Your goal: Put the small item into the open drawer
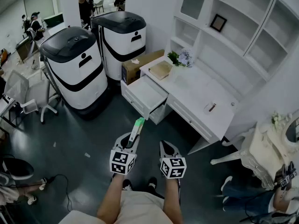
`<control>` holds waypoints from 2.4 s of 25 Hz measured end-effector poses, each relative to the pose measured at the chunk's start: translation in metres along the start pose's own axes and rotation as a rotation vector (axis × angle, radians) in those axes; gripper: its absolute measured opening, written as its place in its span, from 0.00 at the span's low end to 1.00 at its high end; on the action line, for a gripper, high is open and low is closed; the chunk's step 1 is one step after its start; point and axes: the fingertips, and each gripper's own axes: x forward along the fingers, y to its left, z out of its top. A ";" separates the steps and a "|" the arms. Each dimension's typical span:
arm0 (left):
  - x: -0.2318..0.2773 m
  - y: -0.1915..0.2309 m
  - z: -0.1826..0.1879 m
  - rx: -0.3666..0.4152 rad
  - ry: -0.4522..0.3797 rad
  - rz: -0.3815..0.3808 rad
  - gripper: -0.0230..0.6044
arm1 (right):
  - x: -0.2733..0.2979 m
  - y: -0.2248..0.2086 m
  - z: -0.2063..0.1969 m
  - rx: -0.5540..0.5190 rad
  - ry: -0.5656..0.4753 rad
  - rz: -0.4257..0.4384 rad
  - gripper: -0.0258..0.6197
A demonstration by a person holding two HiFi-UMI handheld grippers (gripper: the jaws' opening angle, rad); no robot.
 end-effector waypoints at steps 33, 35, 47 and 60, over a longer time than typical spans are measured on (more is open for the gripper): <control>-0.001 0.089 -0.006 0.003 0.036 -0.041 0.20 | 0.096 0.047 0.015 0.097 -0.040 0.084 0.08; 0.019 0.101 -0.002 0.000 0.041 -0.043 0.20 | 0.116 0.038 0.024 0.085 -0.031 0.093 0.08; 0.210 0.180 -0.002 -0.229 0.088 -0.070 0.20 | 0.270 -0.064 0.059 -0.041 0.108 0.049 0.08; 0.321 0.239 0.018 -0.255 0.086 -0.097 0.20 | 0.356 -0.089 0.079 -0.237 0.196 0.047 0.08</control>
